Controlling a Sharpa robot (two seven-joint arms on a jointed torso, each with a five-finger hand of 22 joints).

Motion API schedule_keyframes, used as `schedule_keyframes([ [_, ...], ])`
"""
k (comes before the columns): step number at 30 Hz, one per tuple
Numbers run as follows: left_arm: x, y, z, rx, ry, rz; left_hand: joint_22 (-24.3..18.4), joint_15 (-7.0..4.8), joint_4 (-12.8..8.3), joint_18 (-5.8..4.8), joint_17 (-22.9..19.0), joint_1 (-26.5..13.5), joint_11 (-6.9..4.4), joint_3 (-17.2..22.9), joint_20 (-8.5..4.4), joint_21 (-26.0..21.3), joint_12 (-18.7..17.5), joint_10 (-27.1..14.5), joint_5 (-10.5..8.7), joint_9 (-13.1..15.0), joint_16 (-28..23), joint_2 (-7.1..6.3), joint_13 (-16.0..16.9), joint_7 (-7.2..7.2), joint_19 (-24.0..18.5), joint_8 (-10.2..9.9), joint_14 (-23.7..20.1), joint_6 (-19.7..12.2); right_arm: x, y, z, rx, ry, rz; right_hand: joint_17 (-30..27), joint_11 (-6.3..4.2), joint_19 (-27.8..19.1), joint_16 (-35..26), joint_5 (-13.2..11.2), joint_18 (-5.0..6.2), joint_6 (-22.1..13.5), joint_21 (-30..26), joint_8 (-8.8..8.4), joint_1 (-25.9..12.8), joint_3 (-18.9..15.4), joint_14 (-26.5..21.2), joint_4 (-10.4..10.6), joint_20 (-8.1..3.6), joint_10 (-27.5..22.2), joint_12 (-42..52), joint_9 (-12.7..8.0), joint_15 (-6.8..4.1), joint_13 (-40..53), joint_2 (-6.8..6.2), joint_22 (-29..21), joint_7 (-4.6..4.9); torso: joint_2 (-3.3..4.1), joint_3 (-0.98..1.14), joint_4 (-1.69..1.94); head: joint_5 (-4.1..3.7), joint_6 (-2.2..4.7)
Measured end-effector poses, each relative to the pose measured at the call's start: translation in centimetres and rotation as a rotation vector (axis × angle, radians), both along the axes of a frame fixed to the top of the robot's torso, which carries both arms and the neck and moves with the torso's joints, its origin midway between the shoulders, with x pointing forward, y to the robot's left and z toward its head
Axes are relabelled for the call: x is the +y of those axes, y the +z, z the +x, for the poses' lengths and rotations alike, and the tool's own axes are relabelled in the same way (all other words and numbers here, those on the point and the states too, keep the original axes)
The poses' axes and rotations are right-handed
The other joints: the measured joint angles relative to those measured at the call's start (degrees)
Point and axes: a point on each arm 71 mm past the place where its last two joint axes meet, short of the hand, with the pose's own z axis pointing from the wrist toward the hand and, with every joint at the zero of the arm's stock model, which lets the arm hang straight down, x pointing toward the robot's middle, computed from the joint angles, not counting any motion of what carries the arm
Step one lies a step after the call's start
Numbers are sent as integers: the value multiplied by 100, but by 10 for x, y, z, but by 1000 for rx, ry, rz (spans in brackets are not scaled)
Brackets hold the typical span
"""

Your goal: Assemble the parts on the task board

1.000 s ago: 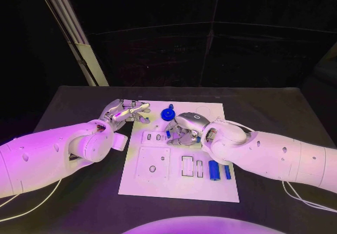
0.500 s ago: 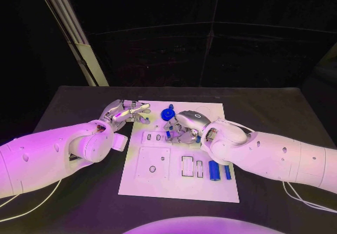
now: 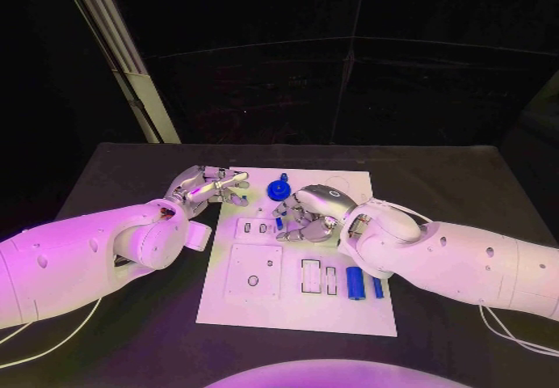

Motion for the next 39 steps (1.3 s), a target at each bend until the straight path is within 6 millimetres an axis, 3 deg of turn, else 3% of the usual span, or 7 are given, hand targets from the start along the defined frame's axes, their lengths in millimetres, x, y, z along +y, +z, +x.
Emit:
schedule_keyframes([
  [12, -1, 1, -2, 9, -33, 28, 237, -164, 149, 0, 563, -308, -156, -50, -136, 453, 256, 564, 0, 2, 852, -78, 172, -105, 345, 0, 457, 106, -23, 50, 1, 23, 10, 161, -600, -11, -272, -401, -66, 92, 22, -273, 0, 246, -352, -208, 184, 40, -426, -406, 6, 16, -498, 202, -480, -21, -15, 2, -8, -7, 62],
  [17, -7, 9, -1, 21, -97, 95, 581, -300, 575, -1, 2892, -717, -302, -285, -312, 1029, 857, 896, 0, 33, 3251, -84, 620, -180, 629, 148, 856, 115, -44, 74, 17, 54, -42, 255, -1954, -22, -1215, -1652, -215, 456, 79, -1428, 32, 675, -176, -725, 8, 24, -1092, -1752, 7, 15, -1753, 449, -2286, -27, -49, 3, -12, -10, 70],
  [19, -11, 15, 0, 30, -140, 146, 769, -341, 789, 0, 3898, -839, -339, -393, -376, 1326, 1317, 957, 0, 61, 4218, -72, 955, -279, 725, 291, 917, 112, -58, 82, 25, 80, -76, 302, -2188, -21, -1590, -2108, -252, 541, 165, -2101, 44, 809, -38, -818, -25, 34, -1106, -2339, 10, 6, -2282, 538, -3146, -52, -75, 3, -12, -8, 68],
  [23, -21, 23, 3, 63, -235, 274, 1140, -402, 1209, 0, 4763, -859, -400, -580, -406, 1836, 2420, 537, 0, 146, 5024, -73, 1822, -341, 626, 686, 934, 49, -85, 87, 35, 150, -138, 391, -2453, 18, -1867, -2768, -252, 540, 309, -2913, 63, 910, 122, -1068, 56, 101, -963, -3551, 10, 96, -3431, 478, -3769, -42, -129, 3, -9, 15, 42],
  [28, -33, 30, 8, 117, -340, 474, 1348, -402, 1534, 0, 4796, -639, -423, -756, -453, 2073, 3385, -77, 0, 278, 5002, 35, 2554, -337, 681, 1177, 934, -198, -114, 87, 43, 230, -201, 489, -2918, 158, -2133, -4115, -280, 539, 433, -4266, -3, 995, 318, -1512, 164, 306, -535, -4879, 3, 322, -4874, 393, -4617, 46, -209, 3, 1, 36, 9],
  [35, -50, 38, 22, 160, -420, 742, 3766, -536, 1759, -177, 5263, -686, -598, -1041, -584, 3951, 4590, 27, 0, 651, 6143, 105, 3402, -515, 1448, 2048, 945, -182, -139, 84, 51, 293, -254, 578, -3466, 247, -1848, -5344, -280, 538, 427, -5443, -20, 995, 461, -1430, 165, 480, -302, -5437, 0, 481, -5715, 393, -5416, 120, -297, 14, 4, 12, -16],
  [39, -61, 38, 29, 183, -450, 850, 4319, -580, 1751, -262, 5263, -921, -643, -1285, -626, 4375, 5173, 191, 0, 853, 6285, 180, 3968, -612, 1505, 2430, 947, -242, -144, 83, 54, 307, -265, 604, -3559, 286, -1706, -5546, -219, 538, 447, -5643, -20, 979, 461, -1325, 165, 480, -263, -5493, 0, 487, -5869, 378, -5563, 140, -325, 24, 5, 10, -21],
])
